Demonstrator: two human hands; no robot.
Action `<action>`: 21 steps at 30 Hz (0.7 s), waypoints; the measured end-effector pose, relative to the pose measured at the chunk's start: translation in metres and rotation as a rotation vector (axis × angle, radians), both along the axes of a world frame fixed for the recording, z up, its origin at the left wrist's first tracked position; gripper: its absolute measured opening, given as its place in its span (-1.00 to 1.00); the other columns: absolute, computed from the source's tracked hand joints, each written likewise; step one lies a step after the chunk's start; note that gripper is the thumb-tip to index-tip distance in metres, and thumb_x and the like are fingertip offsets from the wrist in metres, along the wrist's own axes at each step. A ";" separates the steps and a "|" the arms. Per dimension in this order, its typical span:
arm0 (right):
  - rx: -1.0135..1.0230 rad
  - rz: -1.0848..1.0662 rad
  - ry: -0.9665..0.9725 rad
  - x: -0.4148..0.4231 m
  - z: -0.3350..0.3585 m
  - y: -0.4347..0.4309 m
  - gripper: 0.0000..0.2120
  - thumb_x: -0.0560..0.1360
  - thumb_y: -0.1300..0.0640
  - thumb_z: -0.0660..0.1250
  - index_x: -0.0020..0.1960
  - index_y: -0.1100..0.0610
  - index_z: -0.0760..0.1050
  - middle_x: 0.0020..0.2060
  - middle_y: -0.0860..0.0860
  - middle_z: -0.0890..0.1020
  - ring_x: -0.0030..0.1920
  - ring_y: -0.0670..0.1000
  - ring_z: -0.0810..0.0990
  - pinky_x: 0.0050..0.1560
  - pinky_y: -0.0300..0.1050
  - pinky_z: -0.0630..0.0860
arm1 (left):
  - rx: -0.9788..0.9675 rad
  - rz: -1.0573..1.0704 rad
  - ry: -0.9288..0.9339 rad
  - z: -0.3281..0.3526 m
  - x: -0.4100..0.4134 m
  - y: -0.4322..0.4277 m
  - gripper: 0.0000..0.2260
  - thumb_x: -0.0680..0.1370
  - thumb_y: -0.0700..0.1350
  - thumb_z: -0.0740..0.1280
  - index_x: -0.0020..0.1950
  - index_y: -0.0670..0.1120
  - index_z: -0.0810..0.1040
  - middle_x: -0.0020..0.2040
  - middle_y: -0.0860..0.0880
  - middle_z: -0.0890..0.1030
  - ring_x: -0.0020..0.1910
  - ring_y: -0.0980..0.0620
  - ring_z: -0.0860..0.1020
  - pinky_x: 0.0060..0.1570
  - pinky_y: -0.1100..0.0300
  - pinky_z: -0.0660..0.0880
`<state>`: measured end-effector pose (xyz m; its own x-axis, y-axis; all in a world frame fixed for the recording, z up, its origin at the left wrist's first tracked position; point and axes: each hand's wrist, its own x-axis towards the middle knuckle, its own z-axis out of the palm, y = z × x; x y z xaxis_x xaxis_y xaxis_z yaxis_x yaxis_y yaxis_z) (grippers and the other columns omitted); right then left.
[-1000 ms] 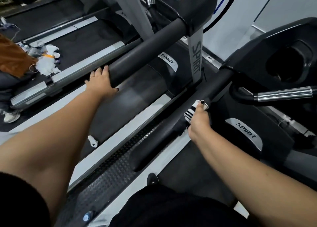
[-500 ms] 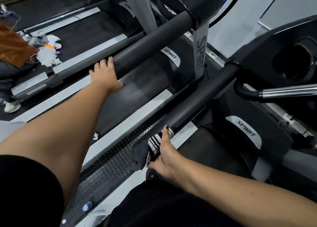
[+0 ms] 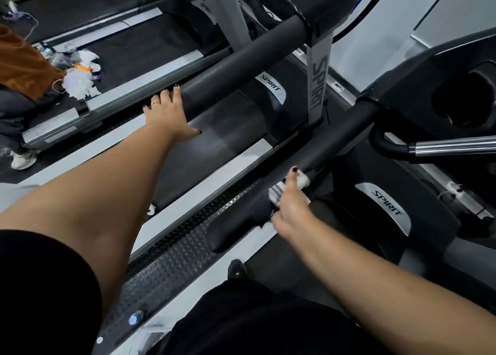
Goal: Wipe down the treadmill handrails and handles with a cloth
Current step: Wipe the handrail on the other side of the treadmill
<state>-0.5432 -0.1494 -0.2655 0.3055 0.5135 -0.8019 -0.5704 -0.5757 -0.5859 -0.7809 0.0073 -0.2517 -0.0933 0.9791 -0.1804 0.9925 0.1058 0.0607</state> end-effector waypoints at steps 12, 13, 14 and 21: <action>-0.041 0.061 0.204 0.002 0.021 -0.025 -0.77 0.66 0.10 0.17 -0.16 0.14 0.36 -0.45 0.03 0.43 -0.52 -0.09 0.41 -0.17 -0.10 0.50 | 0.003 0.001 0.043 -0.007 0.002 -0.002 0.14 0.34 0.31 0.47 0.60 -0.13 -0.18 0.58 -0.21 0.02 0.55 -0.28 0.03 0.46 -0.28 0.07; 0.052 -0.010 0.130 0.013 0.031 -0.019 -0.73 0.67 0.12 0.15 -0.22 0.10 0.32 -0.52 -0.04 0.34 -0.61 -0.16 0.30 -0.26 -0.22 0.40 | 0.001 0.001 0.044 -0.007 0.002 -0.003 0.14 0.34 0.31 0.46 0.60 -0.13 -0.19 0.58 -0.21 0.01 0.55 -0.28 0.02 0.46 -0.29 0.06; 0.156 -0.046 0.016 0.026 0.043 -0.011 -0.71 0.67 0.12 0.13 -0.23 0.06 0.30 -0.52 -0.08 0.29 -0.63 -0.18 0.26 -0.36 -0.28 0.32 | -0.001 0.004 0.042 -0.008 0.003 -0.003 0.14 0.34 0.32 0.46 0.60 -0.13 -0.19 0.58 -0.21 0.00 0.55 -0.29 0.01 0.47 -0.29 0.05; 0.463 0.856 -1.221 0.096 0.043 0.046 -0.56 0.63 0.11 0.17 0.49 0.15 0.27 0.46 0.09 0.36 0.50 0.07 0.22 0.51 0.00 0.11 | -0.002 0.008 0.037 -0.011 0.006 -0.004 0.16 0.34 0.36 0.43 0.59 -0.13 -0.23 0.59 -0.21 -0.06 0.56 -0.30 -0.05 0.47 -0.31 -0.01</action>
<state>-0.4467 -0.1037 -0.2221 0.1283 0.9915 -0.0238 0.7566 -0.1133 -0.6440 -0.7754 0.0034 -0.2629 -0.1081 0.9779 -0.1791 0.9932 0.1141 0.0235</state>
